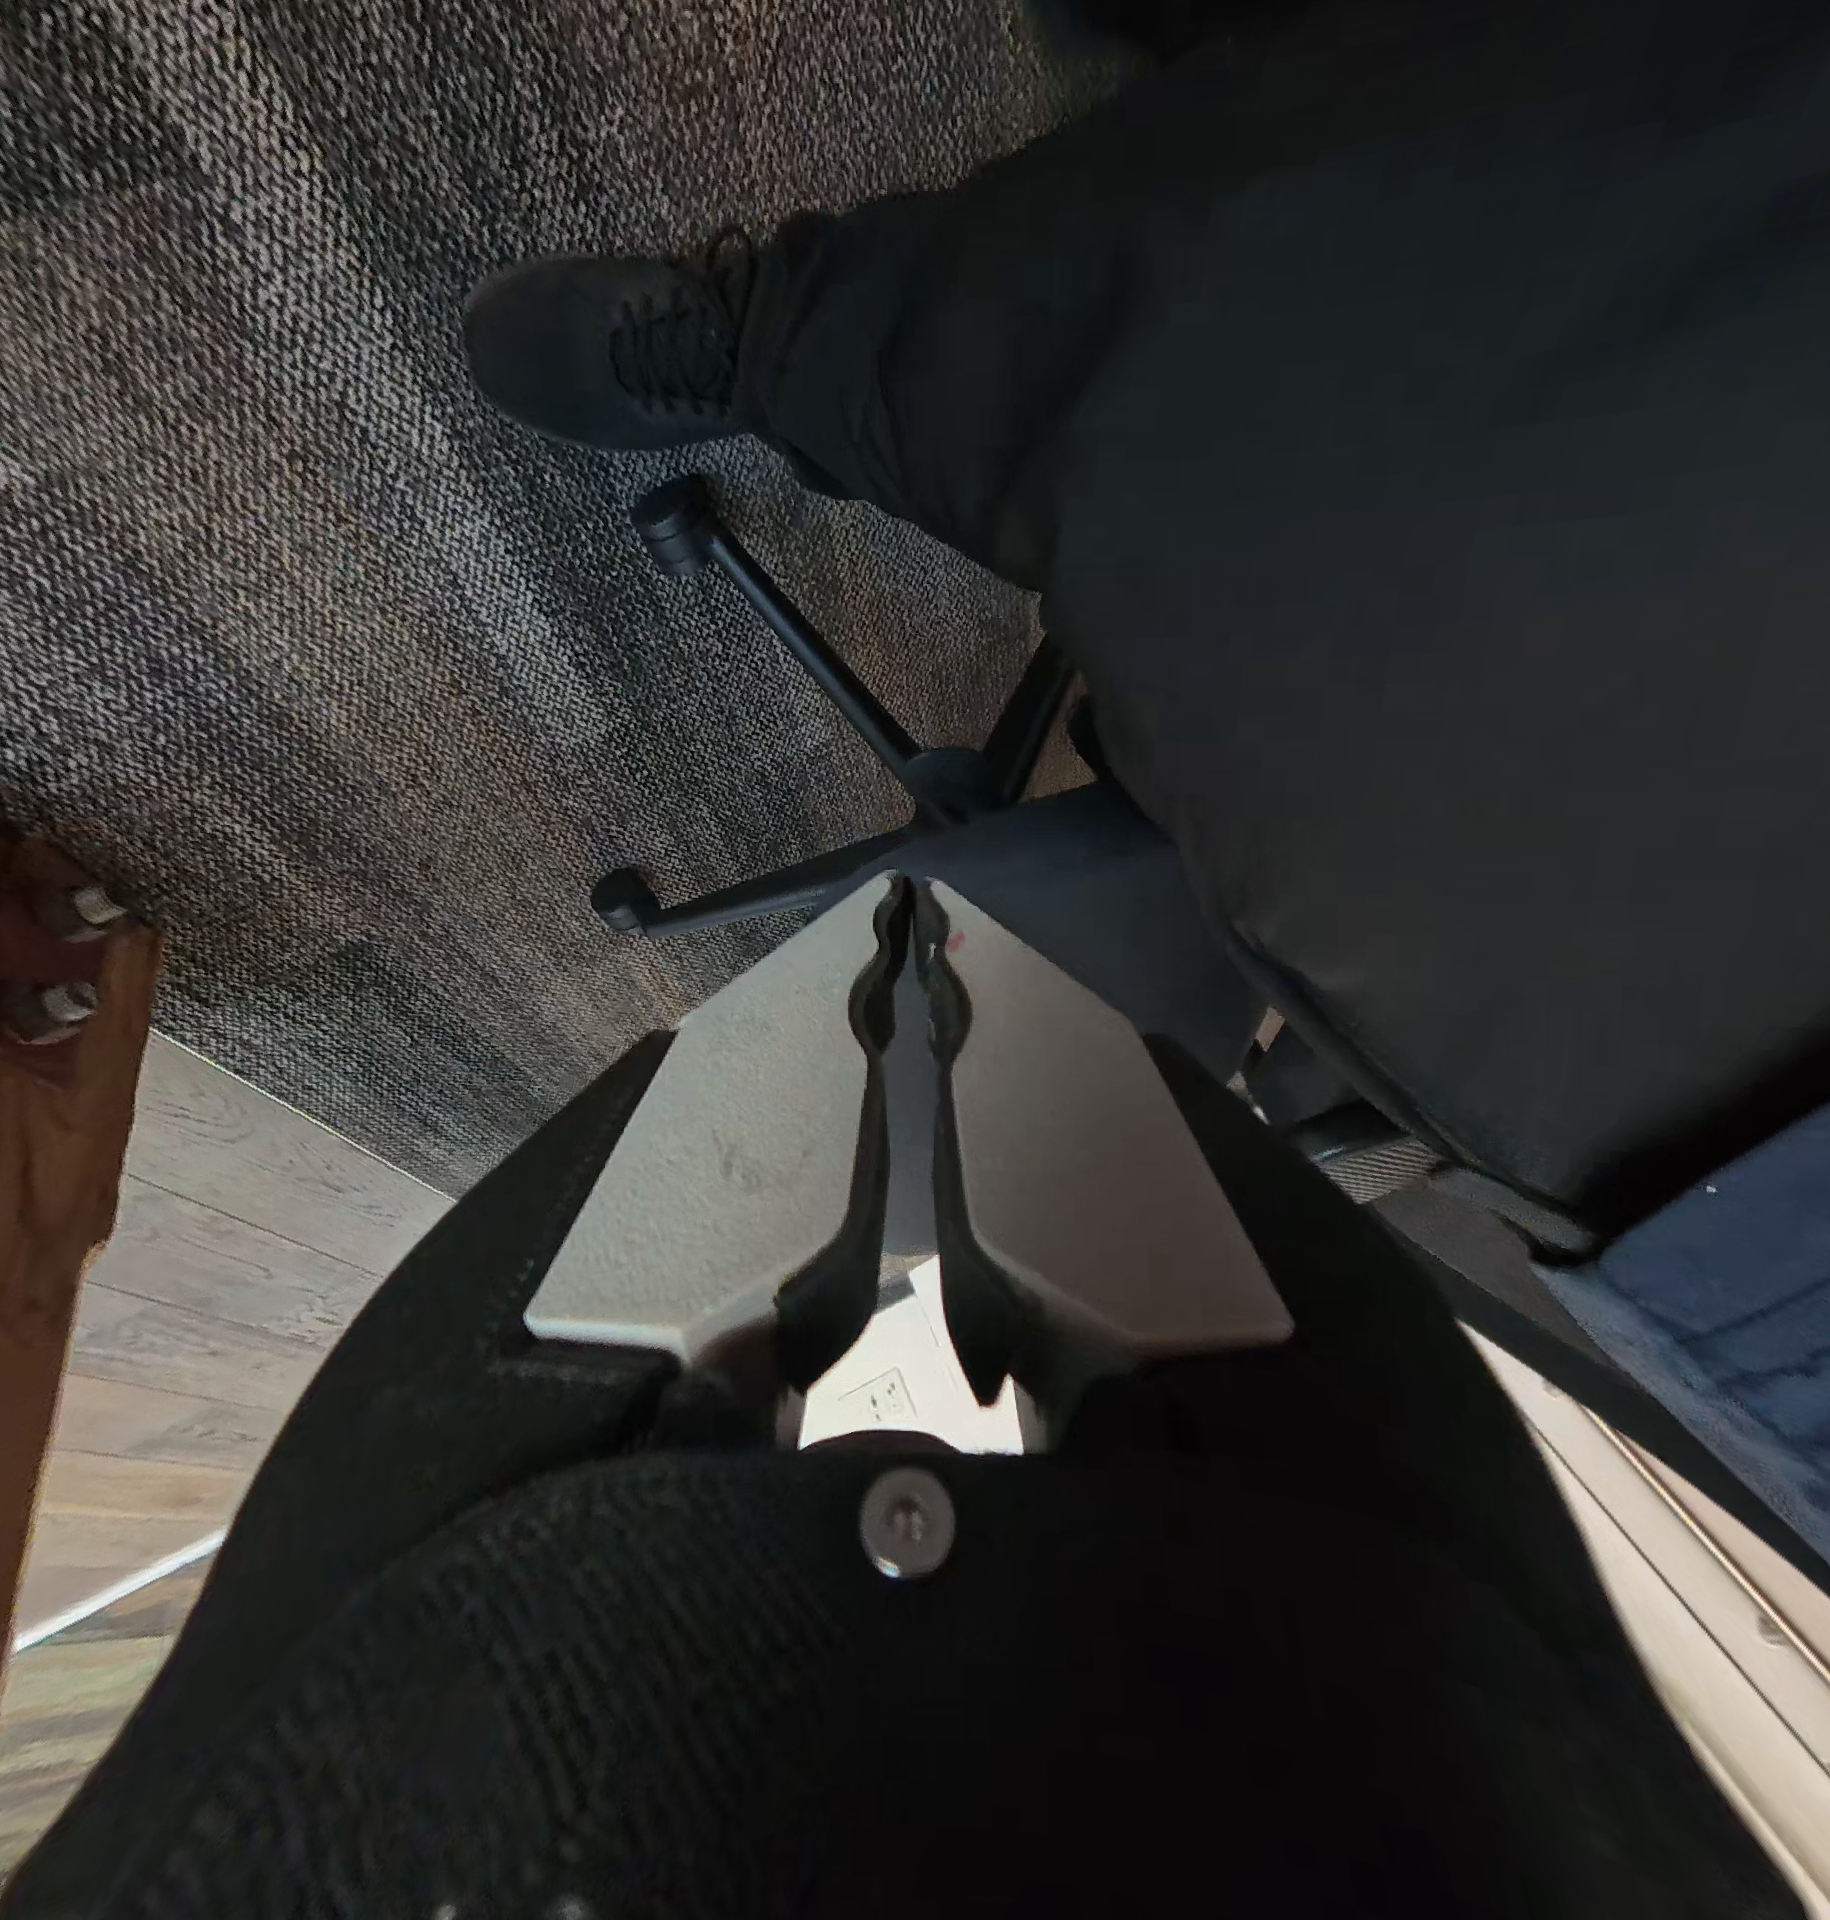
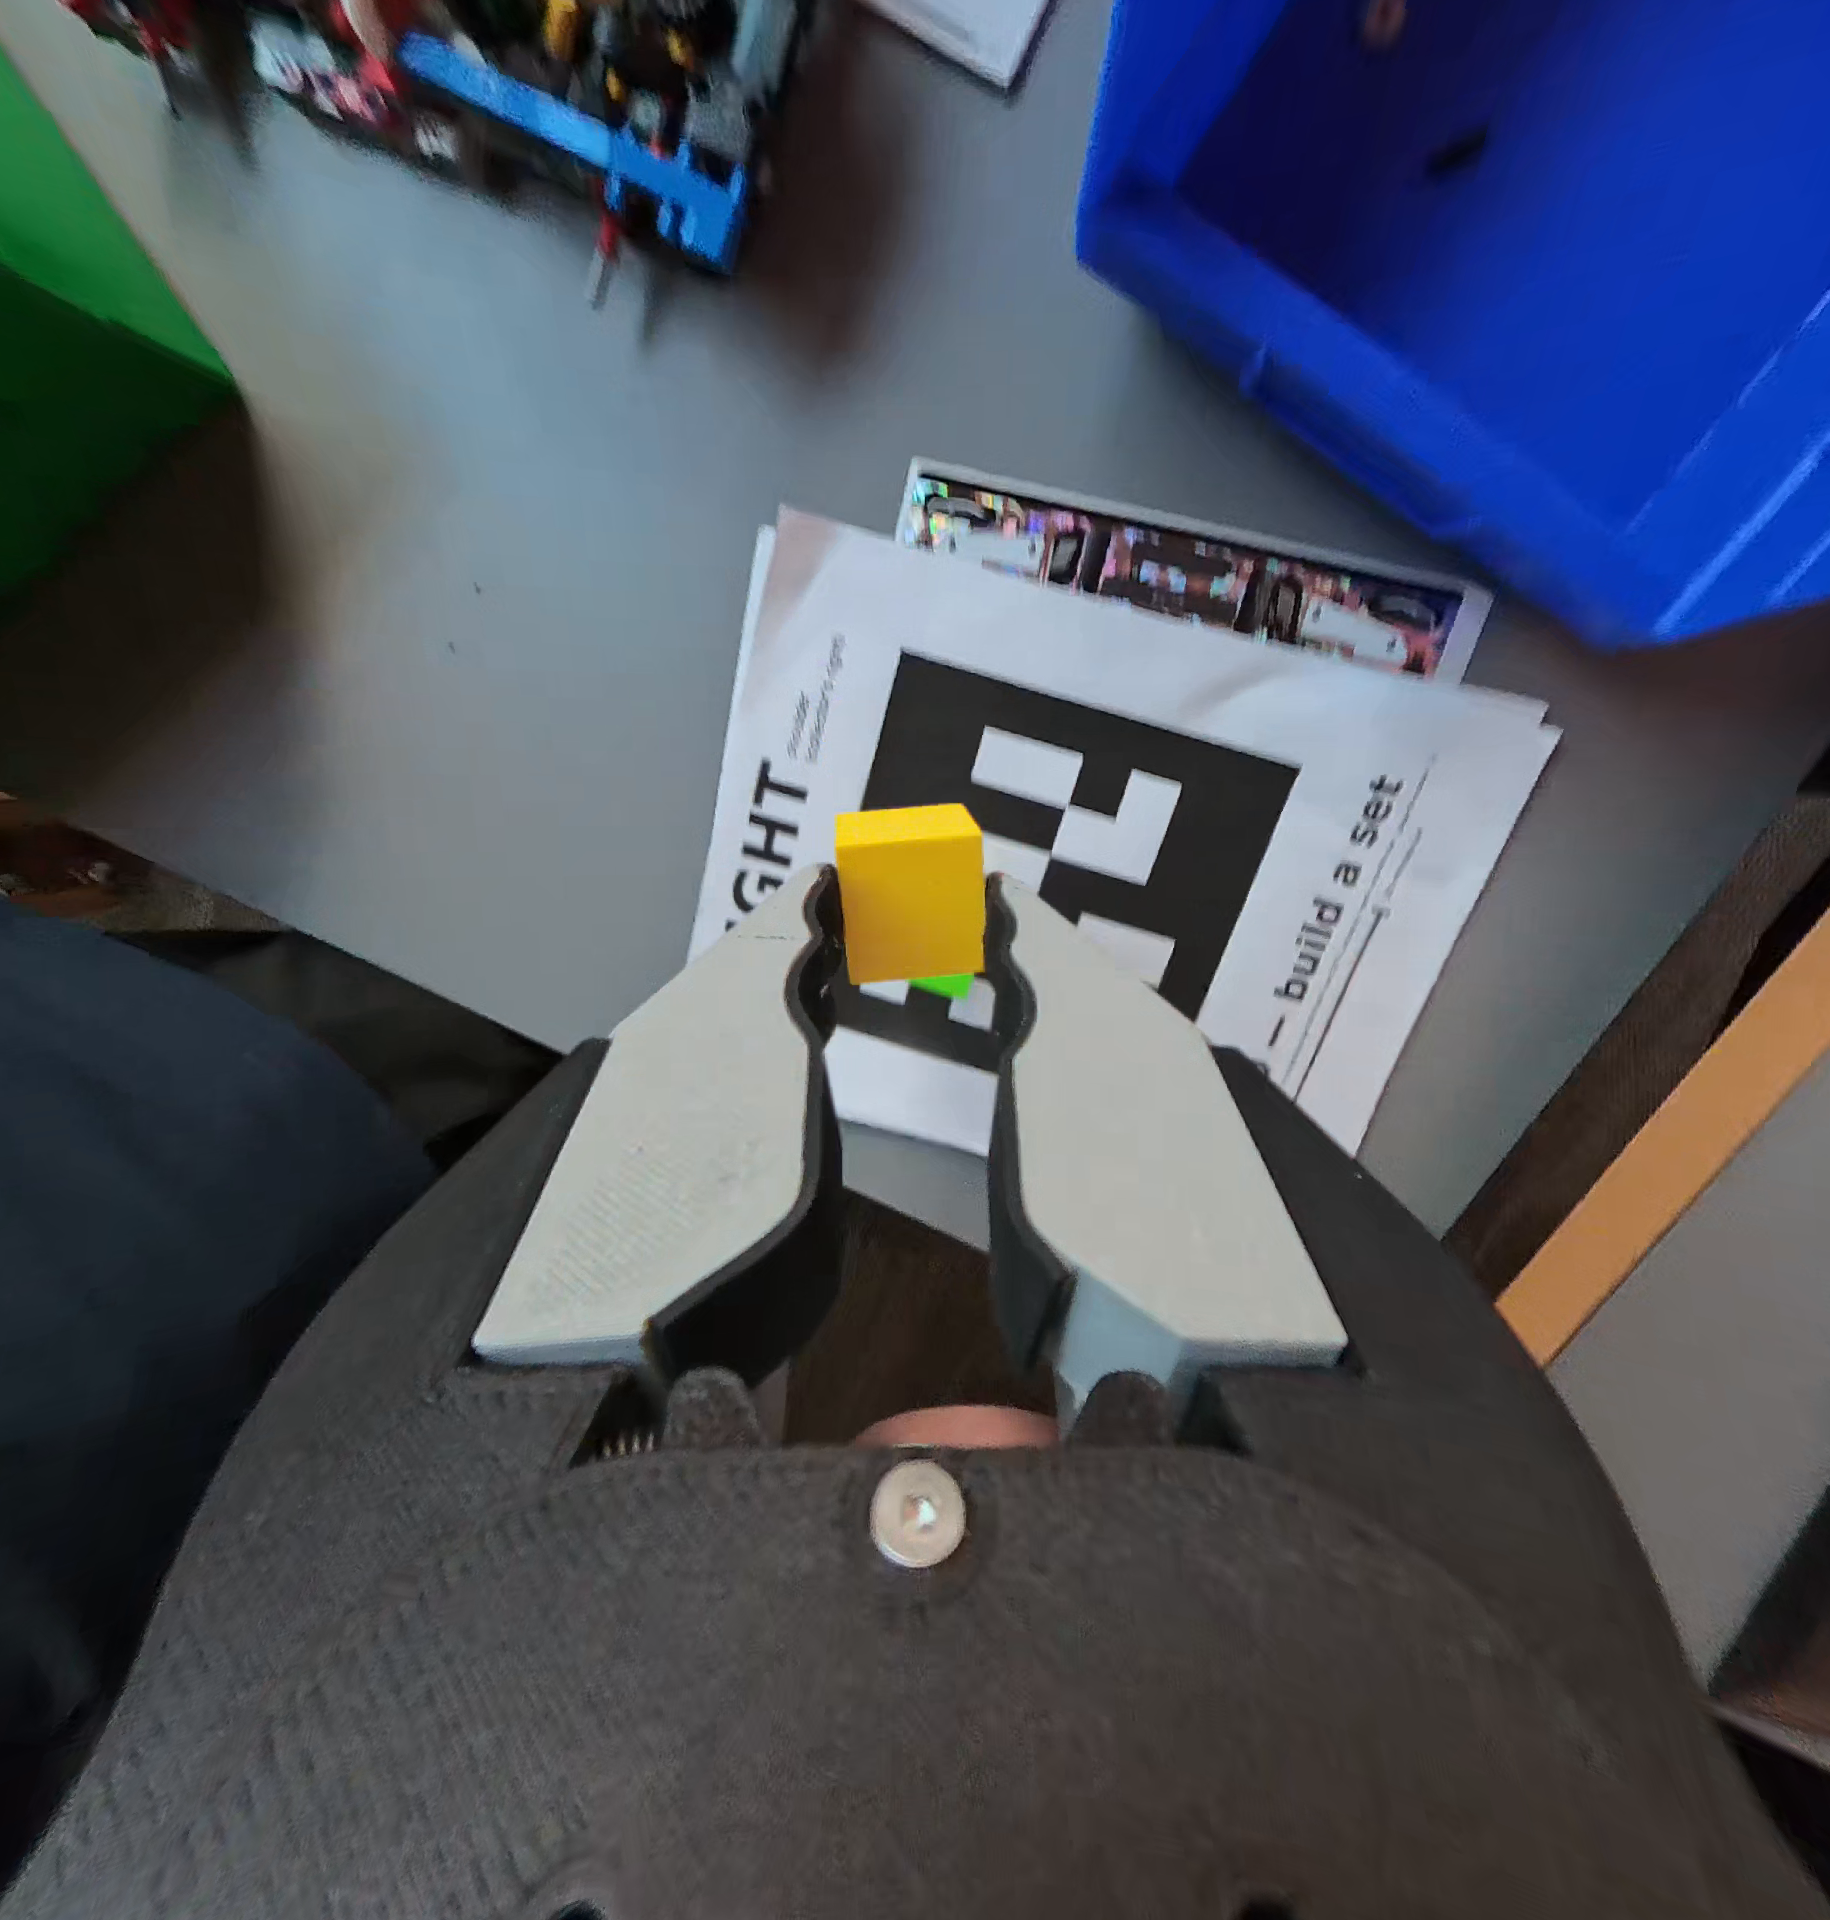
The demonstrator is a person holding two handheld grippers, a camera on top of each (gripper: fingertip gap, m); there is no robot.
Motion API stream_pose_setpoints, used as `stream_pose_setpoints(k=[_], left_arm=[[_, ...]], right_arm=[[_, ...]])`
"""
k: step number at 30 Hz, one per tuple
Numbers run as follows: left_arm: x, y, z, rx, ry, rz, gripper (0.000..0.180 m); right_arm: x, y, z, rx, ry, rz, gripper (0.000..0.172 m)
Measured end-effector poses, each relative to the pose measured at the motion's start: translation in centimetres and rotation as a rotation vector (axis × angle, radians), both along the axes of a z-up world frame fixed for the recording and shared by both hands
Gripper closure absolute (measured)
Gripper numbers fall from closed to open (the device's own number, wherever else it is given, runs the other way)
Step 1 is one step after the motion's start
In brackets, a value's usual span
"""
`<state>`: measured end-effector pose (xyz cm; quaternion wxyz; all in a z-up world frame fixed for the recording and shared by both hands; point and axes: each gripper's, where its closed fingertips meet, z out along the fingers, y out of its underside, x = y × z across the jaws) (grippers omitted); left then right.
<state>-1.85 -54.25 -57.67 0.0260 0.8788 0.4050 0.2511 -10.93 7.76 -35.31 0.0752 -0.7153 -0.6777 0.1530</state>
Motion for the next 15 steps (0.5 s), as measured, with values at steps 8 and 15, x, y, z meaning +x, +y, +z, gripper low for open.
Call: stream_pose_setpoints(k=[8, 15], left_arm=[[-0.8, 0.1, -0.2, 0.003, 0.001, -0.037, 0.18], [0.0, -0.3, -0.1, -0.006, -0.008, -0.021, 0.18]], right_arm=[[3.4, -0.3, -3.3, 0.011, -0.092, -0.034, 0.147], [3.2, -0.3, -4.1, 0.023, -0.106, -0.019, 0.146]])
